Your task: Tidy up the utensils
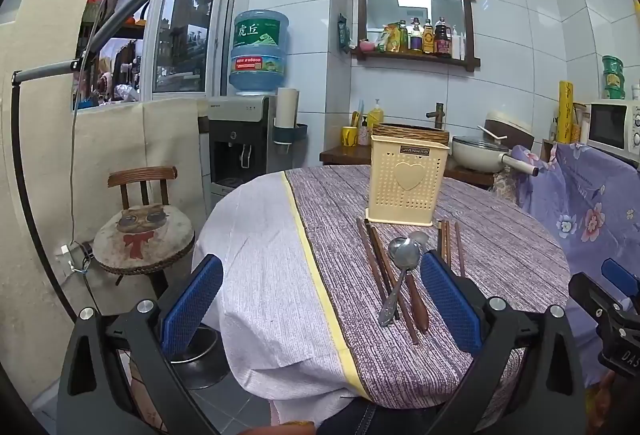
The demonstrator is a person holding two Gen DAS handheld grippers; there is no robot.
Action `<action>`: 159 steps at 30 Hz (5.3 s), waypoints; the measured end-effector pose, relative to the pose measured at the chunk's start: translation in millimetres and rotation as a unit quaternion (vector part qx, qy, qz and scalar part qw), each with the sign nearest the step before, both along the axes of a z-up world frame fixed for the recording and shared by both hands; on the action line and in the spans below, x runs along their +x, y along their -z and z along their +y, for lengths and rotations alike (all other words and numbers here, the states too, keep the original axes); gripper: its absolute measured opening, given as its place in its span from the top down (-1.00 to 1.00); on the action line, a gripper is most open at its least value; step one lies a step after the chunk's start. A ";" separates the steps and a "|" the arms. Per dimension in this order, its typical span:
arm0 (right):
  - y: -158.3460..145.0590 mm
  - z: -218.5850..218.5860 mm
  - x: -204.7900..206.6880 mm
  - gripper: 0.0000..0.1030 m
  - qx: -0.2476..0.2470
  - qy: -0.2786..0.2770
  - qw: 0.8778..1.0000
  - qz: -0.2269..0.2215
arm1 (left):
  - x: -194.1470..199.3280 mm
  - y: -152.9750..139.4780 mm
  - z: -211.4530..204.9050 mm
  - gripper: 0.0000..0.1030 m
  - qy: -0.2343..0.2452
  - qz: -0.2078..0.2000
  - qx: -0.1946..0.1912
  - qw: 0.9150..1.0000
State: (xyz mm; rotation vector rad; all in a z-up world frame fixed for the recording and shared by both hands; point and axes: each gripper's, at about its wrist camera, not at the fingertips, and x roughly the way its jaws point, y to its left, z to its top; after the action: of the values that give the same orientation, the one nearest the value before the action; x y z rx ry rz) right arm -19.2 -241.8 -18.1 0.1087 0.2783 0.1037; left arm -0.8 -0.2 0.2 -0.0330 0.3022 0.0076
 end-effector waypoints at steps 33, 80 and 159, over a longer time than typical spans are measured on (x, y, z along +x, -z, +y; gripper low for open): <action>1.4 -0.1 -0.2 -0.91 0.002 -0.001 1.000 0.000 | -0.6 -1.6 0.6 -0.90 0.005 0.000 -0.002 1.000; 3.9 1.8 1.2 -0.91 0.003 0.000 1.000 0.002 | -0.9 0.0 -3.1 -0.90 0.006 0.000 0.000 1.000; 51.7 -6.6 293.7 0.54 0.026 0.070 0.948 0.309 | 257.6 59.4 -34.0 0.36 0.092 0.306 0.011 0.948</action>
State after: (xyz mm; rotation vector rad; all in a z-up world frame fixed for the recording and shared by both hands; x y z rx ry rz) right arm 274.5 -248.4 -69.8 0.2133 0.8951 -0.0686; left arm 256.8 -34.2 -59.2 0.0206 0.9262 -0.1672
